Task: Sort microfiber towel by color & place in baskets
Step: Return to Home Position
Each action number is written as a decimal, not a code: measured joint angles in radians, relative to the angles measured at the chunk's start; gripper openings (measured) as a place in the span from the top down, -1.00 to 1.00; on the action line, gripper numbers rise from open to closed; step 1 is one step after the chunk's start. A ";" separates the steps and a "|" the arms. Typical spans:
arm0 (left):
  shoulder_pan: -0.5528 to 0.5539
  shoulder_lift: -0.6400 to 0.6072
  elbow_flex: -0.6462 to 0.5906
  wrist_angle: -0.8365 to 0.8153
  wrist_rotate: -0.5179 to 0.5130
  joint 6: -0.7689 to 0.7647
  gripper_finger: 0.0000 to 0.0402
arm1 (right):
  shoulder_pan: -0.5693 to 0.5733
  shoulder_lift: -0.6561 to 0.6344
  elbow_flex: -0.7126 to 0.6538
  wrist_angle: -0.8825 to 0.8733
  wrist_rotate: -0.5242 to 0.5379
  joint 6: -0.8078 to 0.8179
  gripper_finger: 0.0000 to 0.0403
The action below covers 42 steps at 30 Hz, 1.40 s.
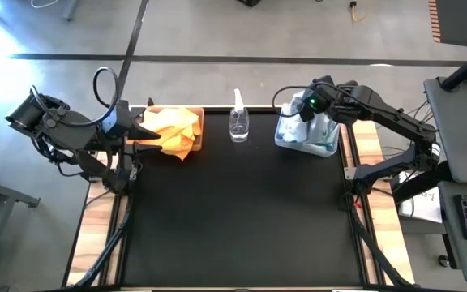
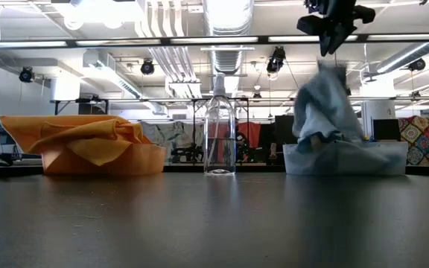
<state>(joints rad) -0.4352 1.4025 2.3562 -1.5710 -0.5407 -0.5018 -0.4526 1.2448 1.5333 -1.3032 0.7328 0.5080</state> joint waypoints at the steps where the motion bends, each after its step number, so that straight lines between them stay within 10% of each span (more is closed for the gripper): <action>1: 0.000 0.000 0.000 0.000 0.000 0.000 0.34 | 0.000 0.000 0.000 -0.014 0.000 0.008 0.45; 14: 0.000 0.001 0.000 0.000 0.001 0.000 0.34 | 0.000 0.000 0.000 -0.040 -0.065 0.101 0.31; 42: 0.000 -0.053 0.000 0.000 0.002 0.101 0.34 | 0.220 0.000 0.000 0.634 -0.816 -0.319 0.40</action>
<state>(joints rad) -0.4351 1.3491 2.3558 -1.5711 -0.5385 -0.4008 -0.2328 1.2449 1.5333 -0.6689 -0.0832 0.1890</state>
